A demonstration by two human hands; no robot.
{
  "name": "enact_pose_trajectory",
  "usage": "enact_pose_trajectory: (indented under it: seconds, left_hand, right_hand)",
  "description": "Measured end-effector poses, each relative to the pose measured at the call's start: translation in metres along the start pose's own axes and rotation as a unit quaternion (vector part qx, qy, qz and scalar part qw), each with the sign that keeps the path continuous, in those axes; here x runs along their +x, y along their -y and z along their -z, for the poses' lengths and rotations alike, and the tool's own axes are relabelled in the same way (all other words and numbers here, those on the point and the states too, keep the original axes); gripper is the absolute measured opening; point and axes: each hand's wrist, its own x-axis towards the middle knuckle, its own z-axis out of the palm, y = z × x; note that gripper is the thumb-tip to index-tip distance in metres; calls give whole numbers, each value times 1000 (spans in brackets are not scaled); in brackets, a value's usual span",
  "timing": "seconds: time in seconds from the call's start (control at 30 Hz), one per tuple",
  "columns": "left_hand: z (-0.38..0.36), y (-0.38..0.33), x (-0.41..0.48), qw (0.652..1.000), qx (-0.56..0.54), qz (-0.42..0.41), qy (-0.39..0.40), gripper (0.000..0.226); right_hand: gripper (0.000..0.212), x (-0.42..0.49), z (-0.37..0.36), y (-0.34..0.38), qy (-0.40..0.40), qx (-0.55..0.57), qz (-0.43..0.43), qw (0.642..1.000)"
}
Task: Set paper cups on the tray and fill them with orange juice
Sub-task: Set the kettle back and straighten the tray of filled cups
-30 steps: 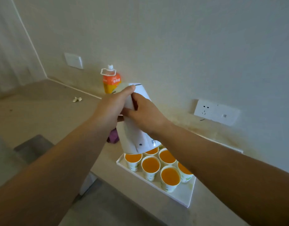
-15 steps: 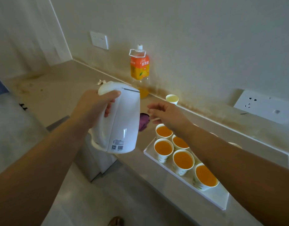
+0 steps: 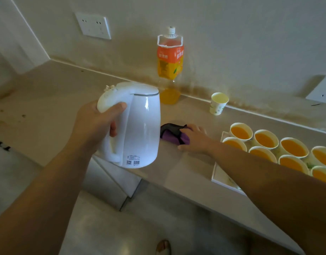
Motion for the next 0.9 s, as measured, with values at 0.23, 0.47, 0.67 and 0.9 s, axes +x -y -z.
enact_pose_trajectory:
  seconds: [0.23,0.47,0.67,0.9]
  left_hand:
    - [1,41,28,997,-70,6,26,32]
    - [-7,65,44,991,-116,27,65,33]
    - [-7,75,48,985,-135,34,100,42]
    - [-9,76,45,973,-183,65,128,35]
  right_hand:
    - [84,60,-23,-1,22,-174,25,984]
    - [51,82,-60,-20,-54,-123,28,991]
    - [40,77,-54,-14,-176,142,-4,974]
    - [36,15,-9,34,-210,544,-78,809]
